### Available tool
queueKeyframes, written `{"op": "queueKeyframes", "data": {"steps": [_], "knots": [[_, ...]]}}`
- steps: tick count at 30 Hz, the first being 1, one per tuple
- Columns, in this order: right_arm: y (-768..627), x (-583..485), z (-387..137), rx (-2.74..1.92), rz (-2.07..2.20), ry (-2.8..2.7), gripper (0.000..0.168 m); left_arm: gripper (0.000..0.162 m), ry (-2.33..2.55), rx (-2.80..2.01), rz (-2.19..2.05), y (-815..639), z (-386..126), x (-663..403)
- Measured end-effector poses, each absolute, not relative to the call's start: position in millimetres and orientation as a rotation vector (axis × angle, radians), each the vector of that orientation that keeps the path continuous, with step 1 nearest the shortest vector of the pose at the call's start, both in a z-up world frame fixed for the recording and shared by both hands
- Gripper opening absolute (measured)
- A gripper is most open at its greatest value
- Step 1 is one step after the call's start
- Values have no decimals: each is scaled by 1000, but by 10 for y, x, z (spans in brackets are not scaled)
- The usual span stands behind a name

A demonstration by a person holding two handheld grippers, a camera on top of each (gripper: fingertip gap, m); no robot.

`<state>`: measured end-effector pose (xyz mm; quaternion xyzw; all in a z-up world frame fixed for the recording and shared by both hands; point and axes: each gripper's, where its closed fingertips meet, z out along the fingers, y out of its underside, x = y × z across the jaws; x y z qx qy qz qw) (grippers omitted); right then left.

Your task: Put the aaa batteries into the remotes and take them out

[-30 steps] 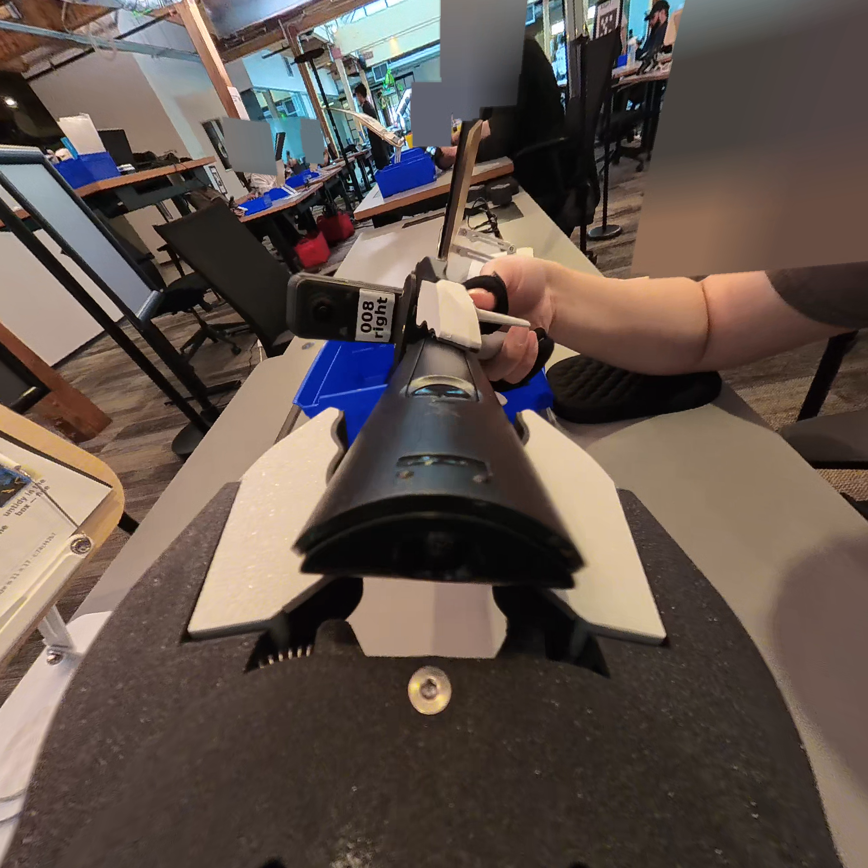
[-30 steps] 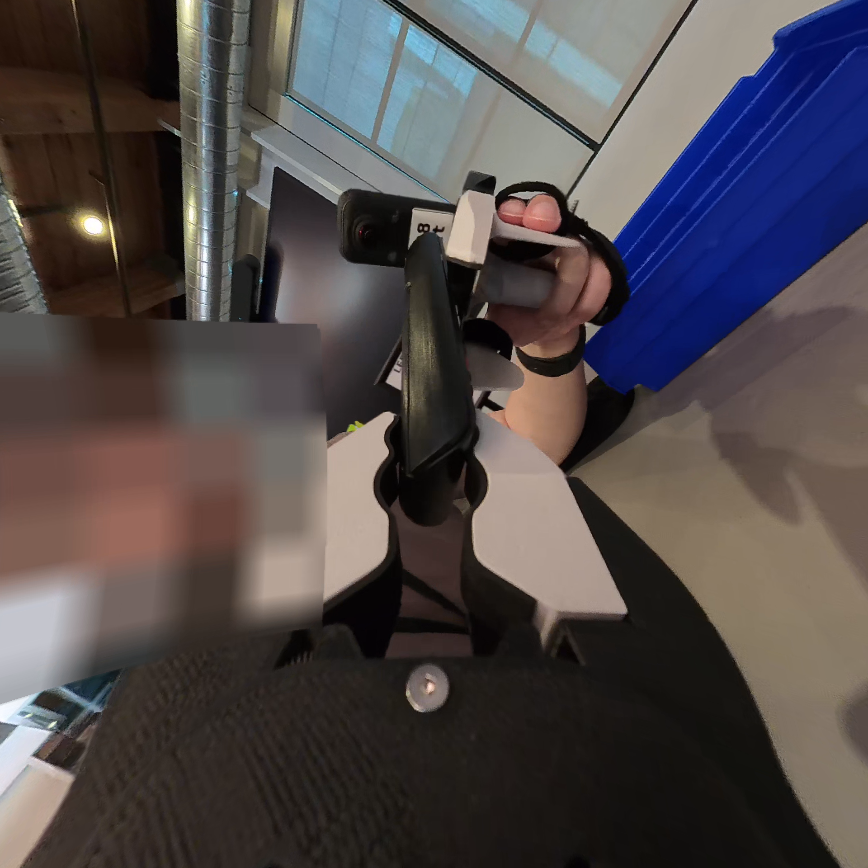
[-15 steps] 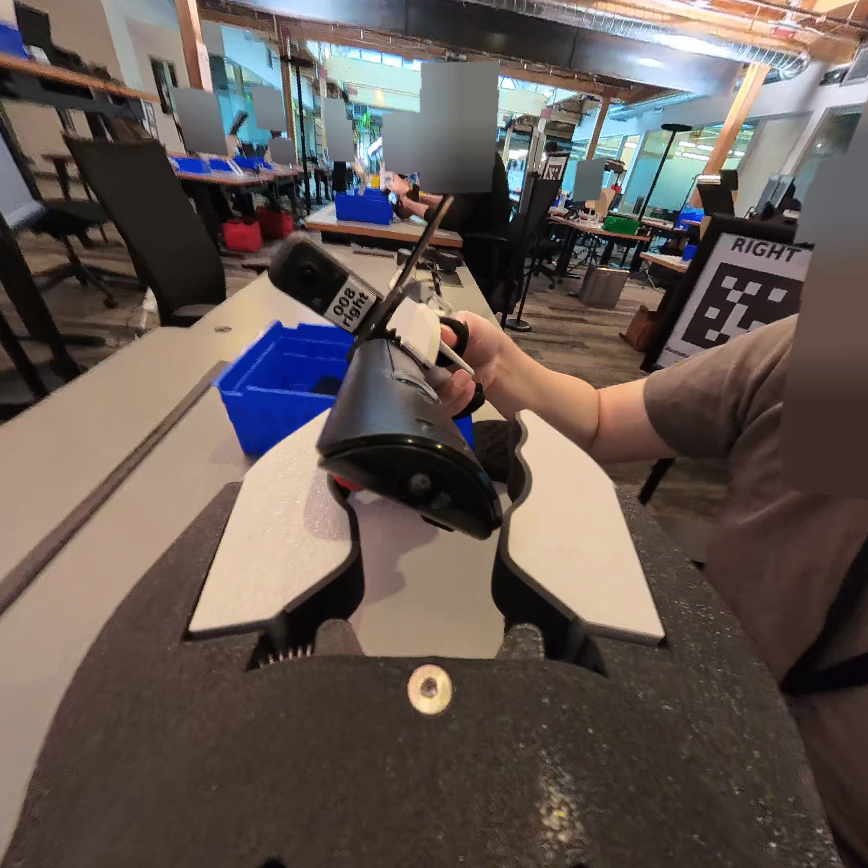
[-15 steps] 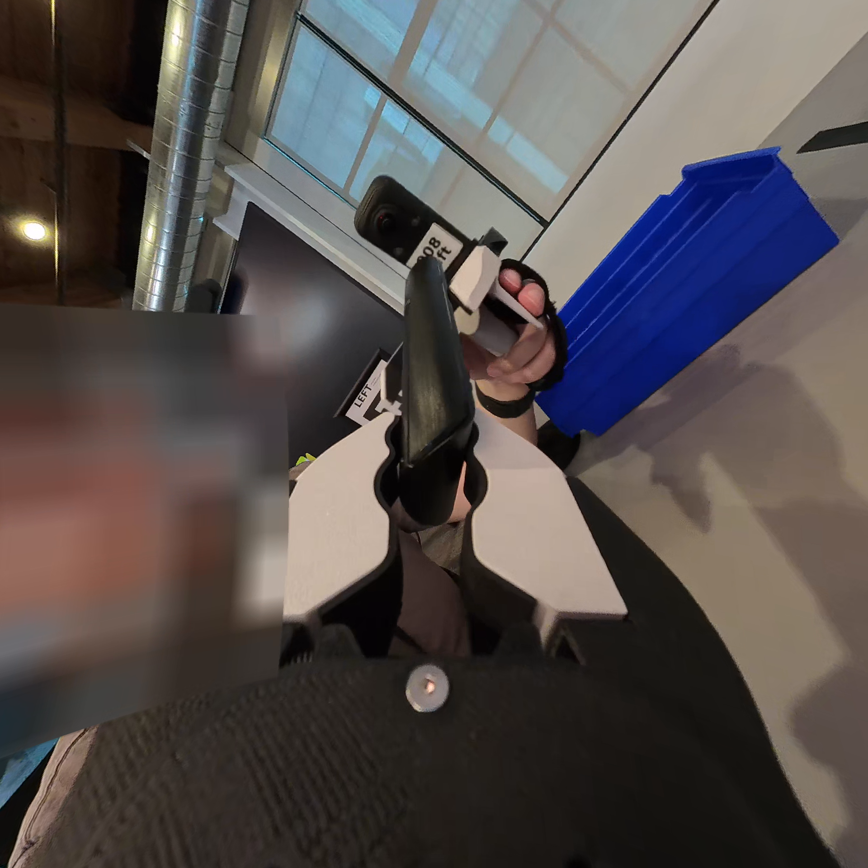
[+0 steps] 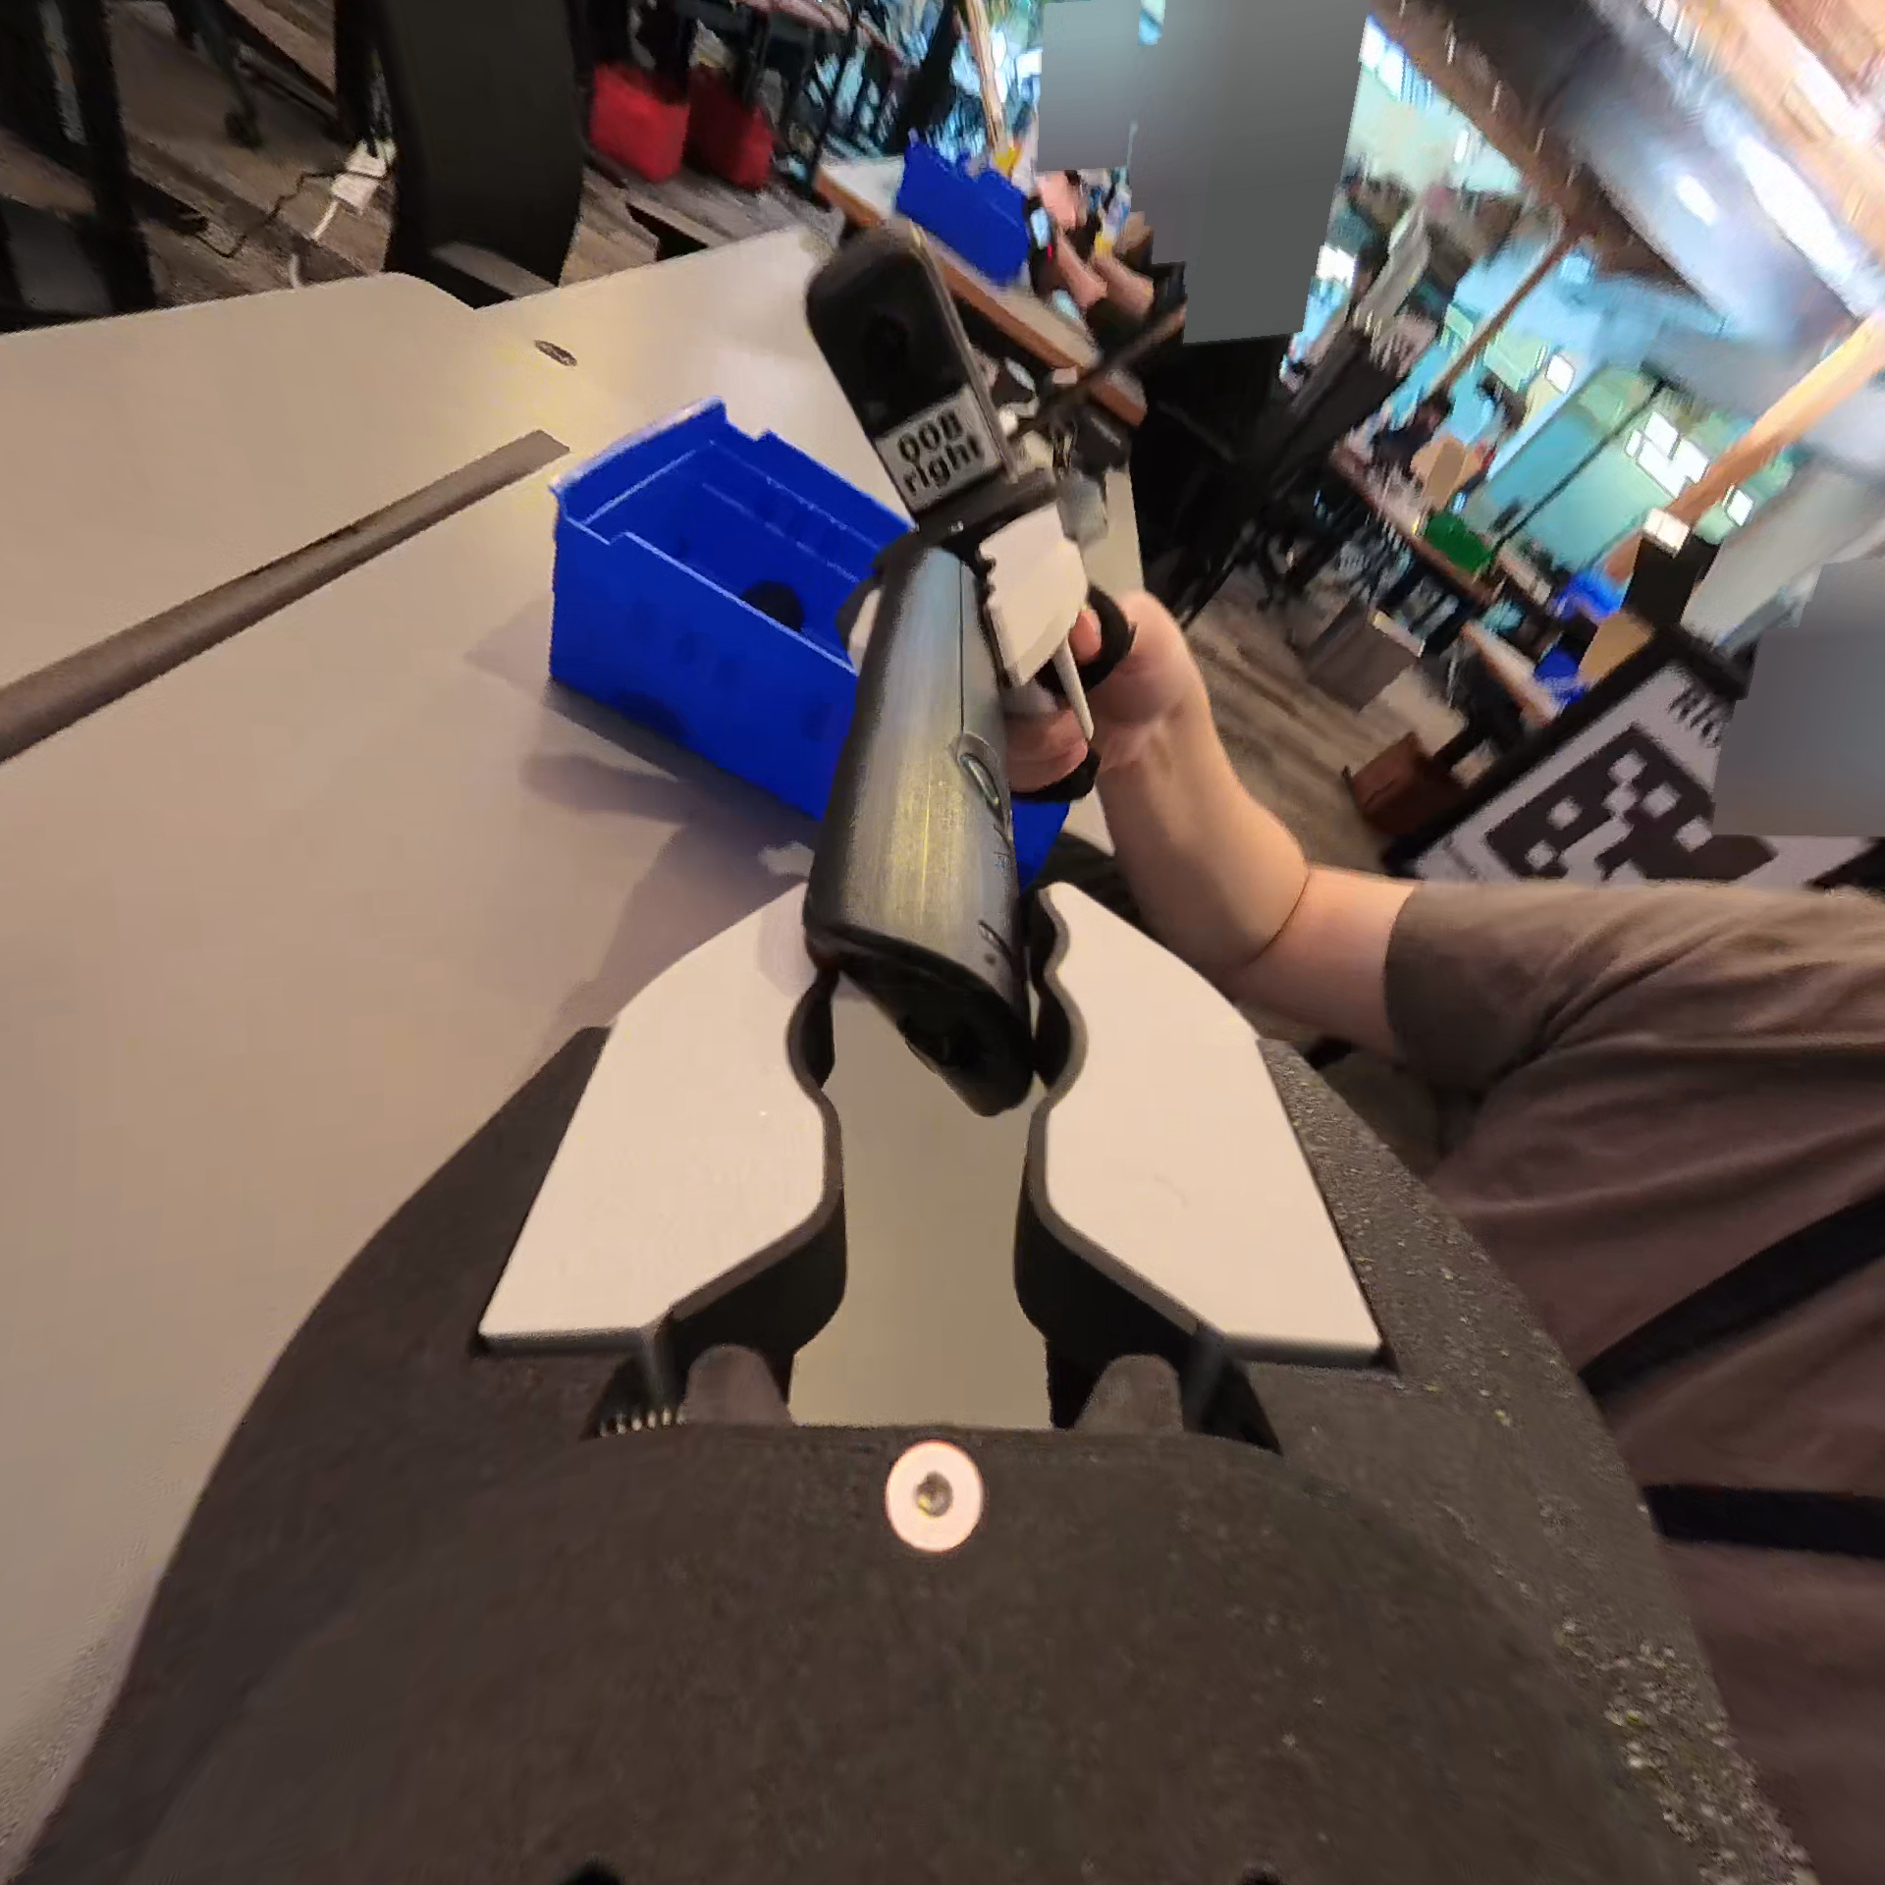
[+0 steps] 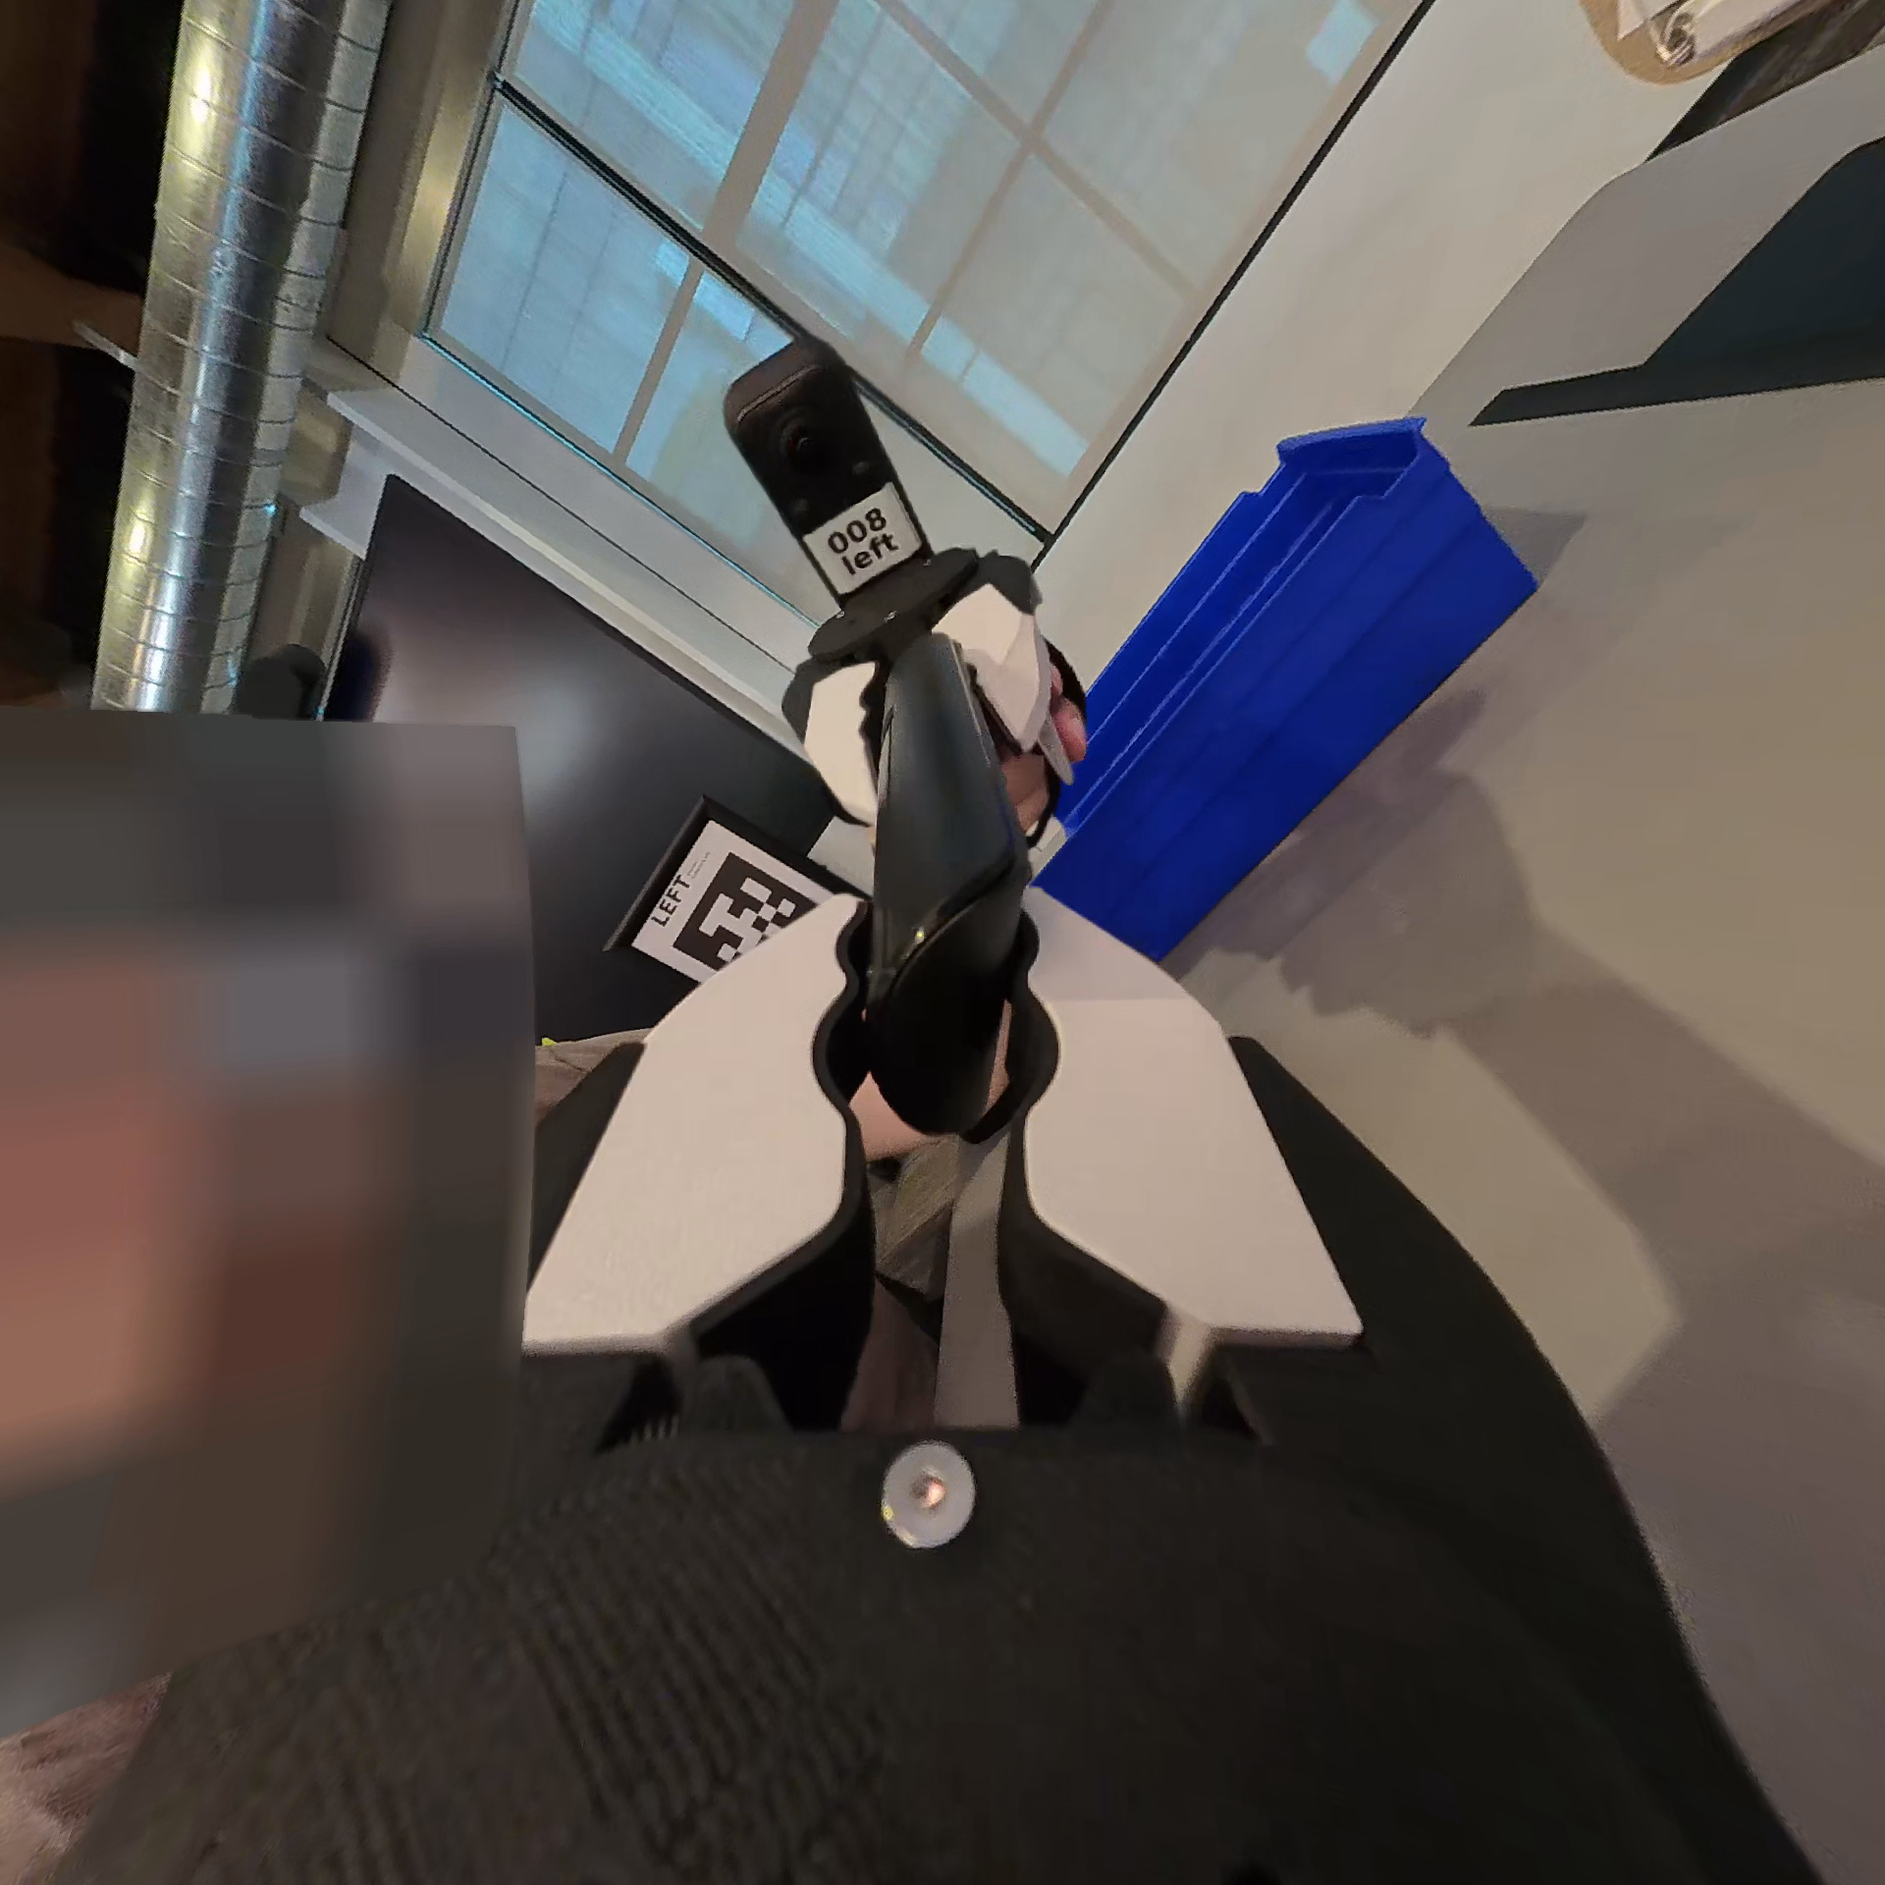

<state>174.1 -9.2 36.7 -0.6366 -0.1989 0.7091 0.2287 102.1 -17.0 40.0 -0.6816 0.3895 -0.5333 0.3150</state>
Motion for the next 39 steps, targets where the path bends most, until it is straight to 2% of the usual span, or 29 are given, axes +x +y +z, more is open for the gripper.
{"op": "queueKeyframes", "data": {"steps": [4,26,35,39], "knots": [[-14,1786,358,-1754,1867,-528,24,30,865,-1808,-1463,11,435,927],[168,1841,275,-1754,1781,-452,28,23,678,-1840,-1713,145,290,1046],[476,1948,-74,-1951,1326,-337,104,23,608,-1834,-1677,239,139,1173],[601,2008,-127,-1935,1203,-239,128,22,539,-1793,-1584,367,127,1153]]}}
